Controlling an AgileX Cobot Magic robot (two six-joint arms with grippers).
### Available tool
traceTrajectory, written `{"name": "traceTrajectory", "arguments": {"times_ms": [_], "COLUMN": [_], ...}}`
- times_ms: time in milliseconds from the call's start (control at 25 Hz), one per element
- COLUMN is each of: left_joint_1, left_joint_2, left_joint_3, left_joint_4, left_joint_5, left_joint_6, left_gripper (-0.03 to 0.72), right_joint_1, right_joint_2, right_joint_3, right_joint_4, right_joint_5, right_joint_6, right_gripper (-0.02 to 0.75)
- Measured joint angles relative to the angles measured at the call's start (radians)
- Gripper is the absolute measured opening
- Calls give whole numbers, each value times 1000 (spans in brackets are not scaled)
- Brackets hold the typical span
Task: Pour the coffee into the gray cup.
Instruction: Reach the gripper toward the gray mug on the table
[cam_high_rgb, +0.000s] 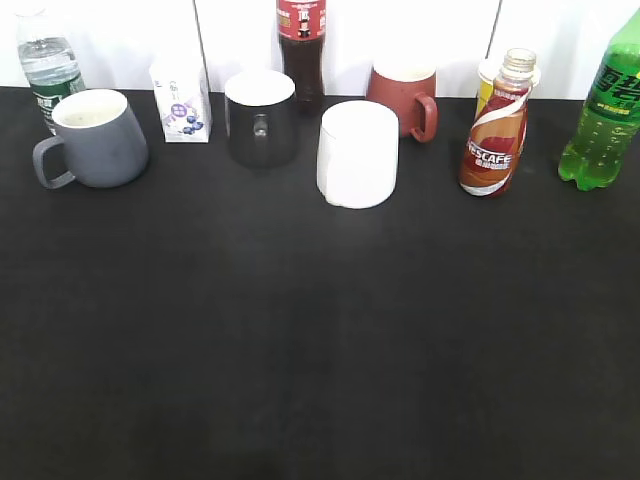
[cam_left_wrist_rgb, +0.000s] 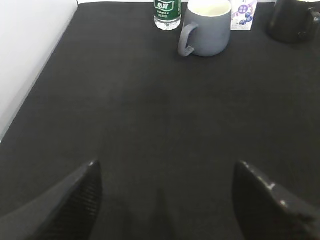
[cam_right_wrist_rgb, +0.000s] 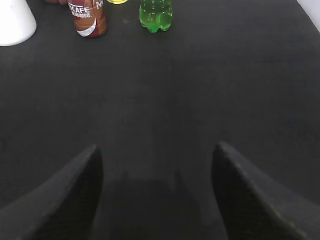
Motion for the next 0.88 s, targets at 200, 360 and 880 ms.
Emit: {"name": "traceTrajectory", "arguments": {"times_ms": [200,360,880], "left_joint_1": [0,0,0], "left_joint_2": [0,0,267], "left_joint_3": [0,0,25], "left_joint_4": [0,0,-1], "left_joint_5": [0,0,-685], "left_joint_6": [0,0,0], "left_gripper": [601,549,501], "right_joint_1": [0,0,0], "right_joint_2": [0,0,0], "right_joint_3": [0,0,0], "right_joint_4": [0,0,0], "right_joint_5": [0,0,0], "right_joint_6": [0,0,0], "right_gripper": [532,532,532]}}
